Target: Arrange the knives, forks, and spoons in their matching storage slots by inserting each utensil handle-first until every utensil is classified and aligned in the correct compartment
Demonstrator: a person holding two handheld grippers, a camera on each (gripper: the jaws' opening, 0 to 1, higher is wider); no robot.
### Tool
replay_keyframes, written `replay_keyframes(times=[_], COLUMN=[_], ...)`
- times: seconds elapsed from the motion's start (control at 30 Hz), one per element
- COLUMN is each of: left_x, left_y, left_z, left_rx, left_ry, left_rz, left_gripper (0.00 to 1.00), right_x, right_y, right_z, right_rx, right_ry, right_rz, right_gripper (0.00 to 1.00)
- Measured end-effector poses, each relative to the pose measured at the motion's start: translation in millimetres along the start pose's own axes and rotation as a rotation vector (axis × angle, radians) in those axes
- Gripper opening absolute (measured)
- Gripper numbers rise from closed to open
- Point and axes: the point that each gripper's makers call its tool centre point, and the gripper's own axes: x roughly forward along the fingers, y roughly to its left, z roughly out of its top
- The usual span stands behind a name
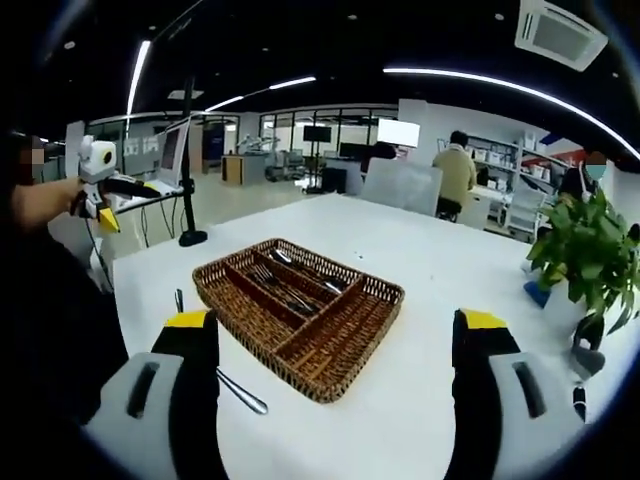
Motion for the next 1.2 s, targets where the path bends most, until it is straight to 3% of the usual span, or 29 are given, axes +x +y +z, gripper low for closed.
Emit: replay_keyframes(times=[0.3, 0.7, 0.87, 1.0, 1.2], left_x=[4, 6, 7, 2, -4], left_y=[-4.6, 2.8, 7.0, 10.1, 18.8], left_z=[-10.2, -4.2, -11.6, -8.3, -3.5], left_rx=[0.001, 0.015, 0.033, 0.055, 0.058], left_ry=[0.021, 0.020, 0.059, 0.067, 0.062], left_rz=[-0.011, 0.006, 0.017, 0.012, 0.021], left_gripper=[0.99, 0.99, 0.99, 0.99, 0.99], right_x=[-5, -1, 1, 0, -1], right_y=[12, 19, 19, 13, 24], right_z=[-7.5, -1.0, -0.2, 7.1, 19.3], right_rx=[-0.028, -0.027, -0.054, -0.051, -0.072], right_ry=[0.023, 0.023, 0.028, 0.027, 0.034], right_rz=[0.009, 0.031, 0.034, 0.037, 0.088], right_gripper=[1.00, 1.00, 1.00, 1.00, 1.00])
